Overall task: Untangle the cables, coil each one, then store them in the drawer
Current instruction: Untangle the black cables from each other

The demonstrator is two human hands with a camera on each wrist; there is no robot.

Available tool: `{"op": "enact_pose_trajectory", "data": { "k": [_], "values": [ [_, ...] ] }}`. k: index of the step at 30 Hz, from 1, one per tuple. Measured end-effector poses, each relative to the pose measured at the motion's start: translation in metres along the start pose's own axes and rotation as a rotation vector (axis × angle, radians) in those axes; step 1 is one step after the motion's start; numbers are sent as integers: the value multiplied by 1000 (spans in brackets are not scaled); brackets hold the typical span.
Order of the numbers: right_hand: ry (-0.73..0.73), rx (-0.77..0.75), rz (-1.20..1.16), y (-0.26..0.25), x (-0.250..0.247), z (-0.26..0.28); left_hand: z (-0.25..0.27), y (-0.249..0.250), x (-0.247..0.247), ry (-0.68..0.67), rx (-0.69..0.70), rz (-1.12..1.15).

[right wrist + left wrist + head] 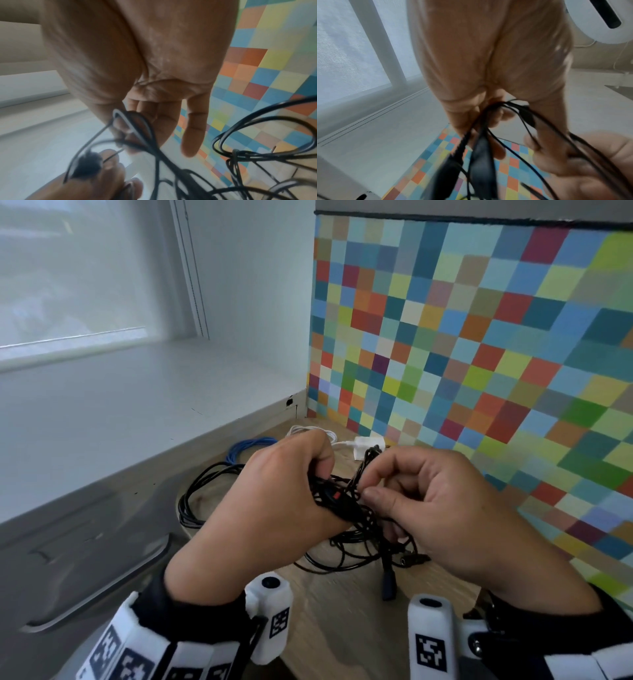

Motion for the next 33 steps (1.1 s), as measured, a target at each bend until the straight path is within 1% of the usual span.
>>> {"op": "enact_pose_trajectory", "data": {
  "k": [3,5,6,9,12,15,17,19,21,24,27,30,33],
  "values": [
    [168,-23,-1,6,-15,-2,2,-1,-5,-110,13,107],
    [260,-48,-42,9,-23,-2,3,-5,-7,-140,16,184],
    [282,-53,-68,9,-25,-2,3,-7,-6,-148,12,199],
    [284,-52,-160,5,-20,1,1,-8,1,-183,1,128],
    [258,-76,-213,-2,-13,3,0,-5,8,-259,5,54],
    [242,-116,-242,-7,-10,5,2,-4,12,-368,25,90],
    [255,-123,-244,-8,-10,5,4,-3,12,-382,36,137],
    [275,-107,-248,-7,-12,5,3,-7,12,-307,53,138],
    [259,-73,-247,-5,-14,4,0,-10,11,-189,50,187],
    [155,-12,-210,0,-10,2,-5,-14,7,10,-17,360],
    [70,32,-215,-1,1,1,-5,-13,5,158,-76,428],
    [-22,58,-234,-5,12,2,-3,-11,6,238,-73,439],
    [-66,79,-209,-5,21,3,-2,-9,6,239,-65,456]
  ]
}}
Point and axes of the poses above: each hand's wrist, its own z-axis away from the middle knuckle, its own x-axis out of the palm, y = z × x, the point moved 2 cm from there along -z, towards the middle knuckle, and after that the axes turned 1 degree about -z, right-handed, at the moved point
